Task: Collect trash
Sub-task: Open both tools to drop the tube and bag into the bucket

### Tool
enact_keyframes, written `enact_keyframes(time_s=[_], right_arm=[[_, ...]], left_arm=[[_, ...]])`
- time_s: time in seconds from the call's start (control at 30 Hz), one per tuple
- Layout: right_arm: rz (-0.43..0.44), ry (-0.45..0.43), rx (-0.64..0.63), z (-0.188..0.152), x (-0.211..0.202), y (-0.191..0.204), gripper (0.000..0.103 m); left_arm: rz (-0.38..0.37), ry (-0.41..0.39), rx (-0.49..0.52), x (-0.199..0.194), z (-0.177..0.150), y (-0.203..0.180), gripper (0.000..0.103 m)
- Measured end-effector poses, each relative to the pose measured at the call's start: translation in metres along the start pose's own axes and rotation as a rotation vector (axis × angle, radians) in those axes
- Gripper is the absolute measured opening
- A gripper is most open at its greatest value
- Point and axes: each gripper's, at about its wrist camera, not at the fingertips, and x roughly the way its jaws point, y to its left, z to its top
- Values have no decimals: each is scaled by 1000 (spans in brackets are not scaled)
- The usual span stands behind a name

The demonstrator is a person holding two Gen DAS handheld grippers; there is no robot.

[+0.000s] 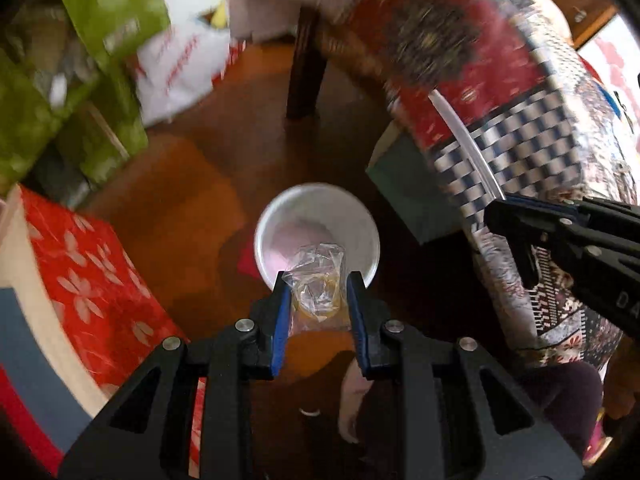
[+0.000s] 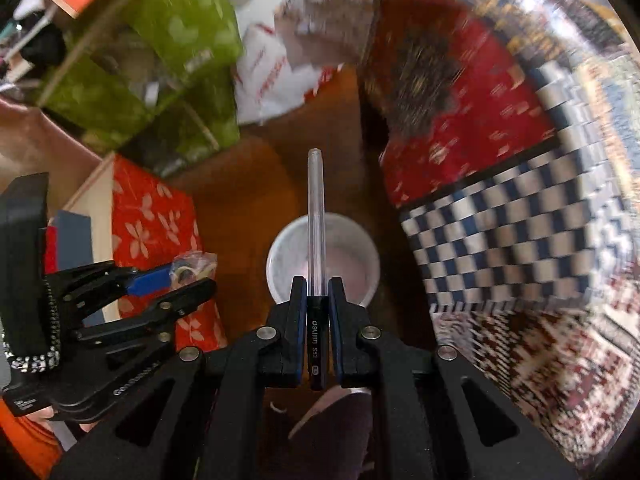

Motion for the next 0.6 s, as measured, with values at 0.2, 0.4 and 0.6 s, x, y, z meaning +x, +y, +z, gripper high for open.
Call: enact_keyframes(time_s=[0.2, 0.4, 0.6], right_arm=[[23, 115, 33, 12, 51, -10, 10], [13, 160, 26, 22, 76, -11, 10], [39, 151, 44, 25, 71, -12, 39]], left_arm=[[-14, 126, -57, 55, 5, 10, 27], [-34, 182, -101, 81, 14, 11, 28], [-14, 203, -115, 87, 21, 15, 35]])
